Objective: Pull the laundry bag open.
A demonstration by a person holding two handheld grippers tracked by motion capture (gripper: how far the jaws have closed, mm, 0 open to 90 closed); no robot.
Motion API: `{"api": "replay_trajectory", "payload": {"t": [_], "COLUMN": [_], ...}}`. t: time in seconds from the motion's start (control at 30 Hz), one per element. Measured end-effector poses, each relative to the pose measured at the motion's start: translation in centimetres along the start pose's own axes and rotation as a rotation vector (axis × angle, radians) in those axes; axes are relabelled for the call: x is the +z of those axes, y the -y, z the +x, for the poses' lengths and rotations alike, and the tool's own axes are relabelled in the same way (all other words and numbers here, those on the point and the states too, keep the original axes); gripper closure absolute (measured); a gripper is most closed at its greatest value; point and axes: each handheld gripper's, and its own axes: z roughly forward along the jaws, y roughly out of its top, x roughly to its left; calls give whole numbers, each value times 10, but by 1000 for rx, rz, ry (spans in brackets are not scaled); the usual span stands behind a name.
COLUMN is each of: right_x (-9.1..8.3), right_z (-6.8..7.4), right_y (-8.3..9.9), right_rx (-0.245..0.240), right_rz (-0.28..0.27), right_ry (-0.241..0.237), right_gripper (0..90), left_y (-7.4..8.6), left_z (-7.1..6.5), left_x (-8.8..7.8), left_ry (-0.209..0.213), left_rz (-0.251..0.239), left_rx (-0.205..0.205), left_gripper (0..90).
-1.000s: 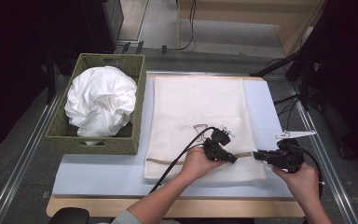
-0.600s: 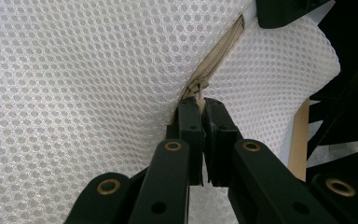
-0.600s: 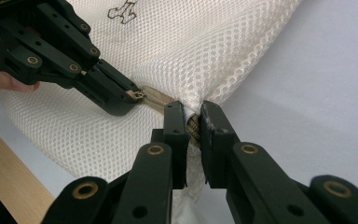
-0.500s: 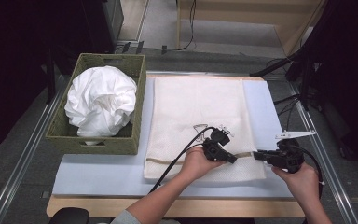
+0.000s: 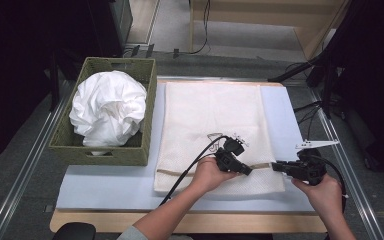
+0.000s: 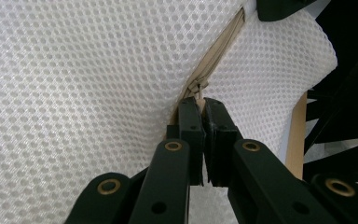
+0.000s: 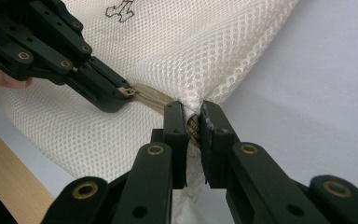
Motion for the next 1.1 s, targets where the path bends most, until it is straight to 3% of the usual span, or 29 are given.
{"api": "replay_trajectory", "payload": {"t": [0.27,1.1], "right_x": [2,0], "right_z": [-1,-2], "right_y": [0,0], "right_rx": [-3,-1], "right_rz": [5,6], "right_ry": [4,7], "right_gripper": [825,827], "left_y": [8,12], "left_z": [4,5], "left_x": [-7,-13], "left_ry": [-4,-8], "left_rz": [4,19], "left_rx": [-2,-8], "left_gripper": [878,879]}}
